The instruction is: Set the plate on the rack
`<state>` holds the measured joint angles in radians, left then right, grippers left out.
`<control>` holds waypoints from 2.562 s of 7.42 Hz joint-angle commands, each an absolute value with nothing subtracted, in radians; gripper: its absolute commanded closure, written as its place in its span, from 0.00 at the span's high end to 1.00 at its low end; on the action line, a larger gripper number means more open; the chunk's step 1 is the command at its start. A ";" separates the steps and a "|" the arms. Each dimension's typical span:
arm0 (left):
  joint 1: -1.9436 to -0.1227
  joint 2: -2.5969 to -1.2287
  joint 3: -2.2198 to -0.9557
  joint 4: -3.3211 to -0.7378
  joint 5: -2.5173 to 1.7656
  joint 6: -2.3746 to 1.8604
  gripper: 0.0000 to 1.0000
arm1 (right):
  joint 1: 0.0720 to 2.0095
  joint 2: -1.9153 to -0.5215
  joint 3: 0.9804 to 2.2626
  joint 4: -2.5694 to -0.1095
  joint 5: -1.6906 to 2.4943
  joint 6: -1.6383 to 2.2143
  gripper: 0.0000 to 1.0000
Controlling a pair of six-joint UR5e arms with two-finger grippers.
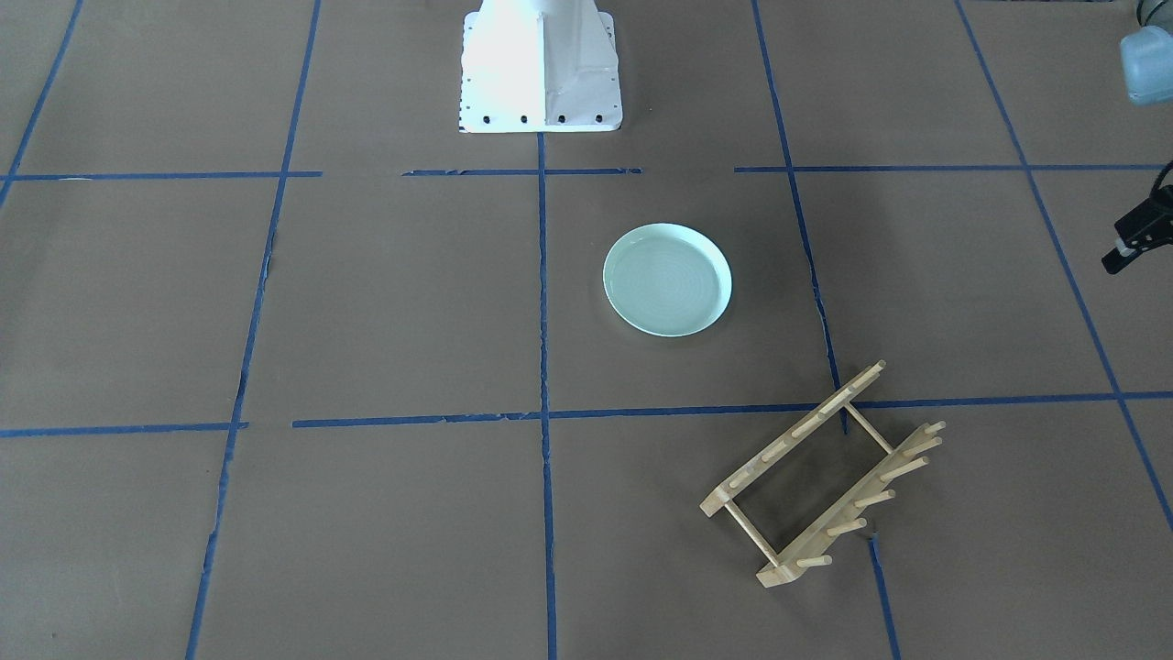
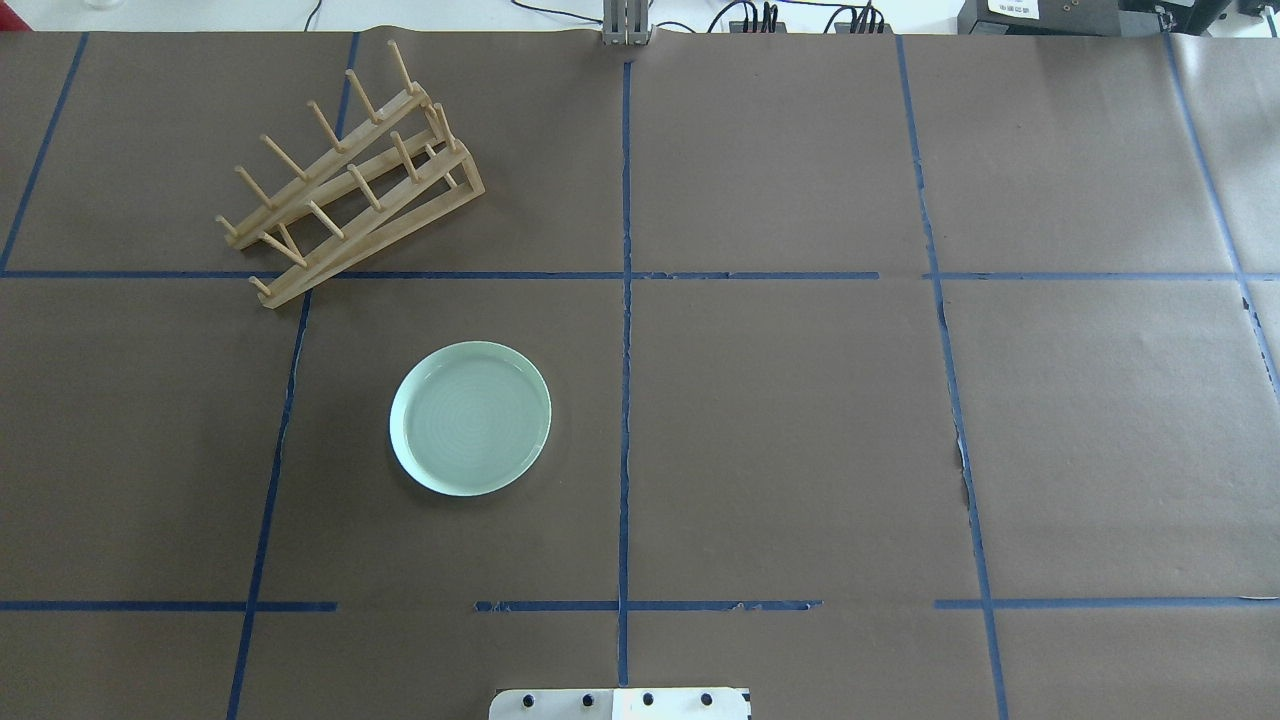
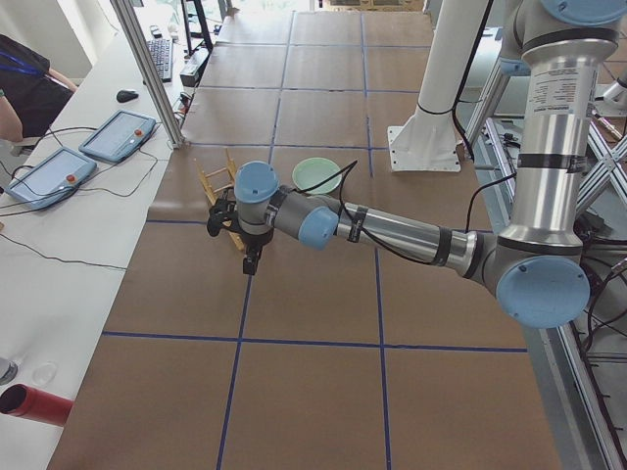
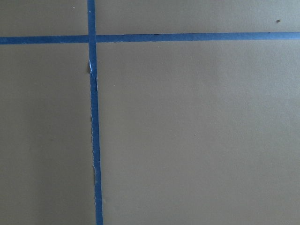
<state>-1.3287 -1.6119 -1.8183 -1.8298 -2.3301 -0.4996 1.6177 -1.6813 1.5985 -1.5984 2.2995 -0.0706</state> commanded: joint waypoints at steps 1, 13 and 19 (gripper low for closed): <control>-1.165 -1.690 -1.896 -1.841 -2.261 -0.851 1.00 | 1.618 -1.681 1.600 -1.598 2.299 -0.071 1.00; -0.566 -2.471 -1.355 -1.368 -1.976 -1.424 0.99 | 1.618 -1.681 1.600 -1.598 2.299 -0.071 1.00; -0.540 -2.454 -1.344 -1.388 -1.919 -1.413 0.82 | 1.617 -1.681 1.600 -1.598 2.299 -0.071 1.00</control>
<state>-0.5459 -2.4611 -1.3458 -1.3795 -1.9211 -1.4170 1.6169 -1.6812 1.5999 -1.5984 2.2995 -0.0706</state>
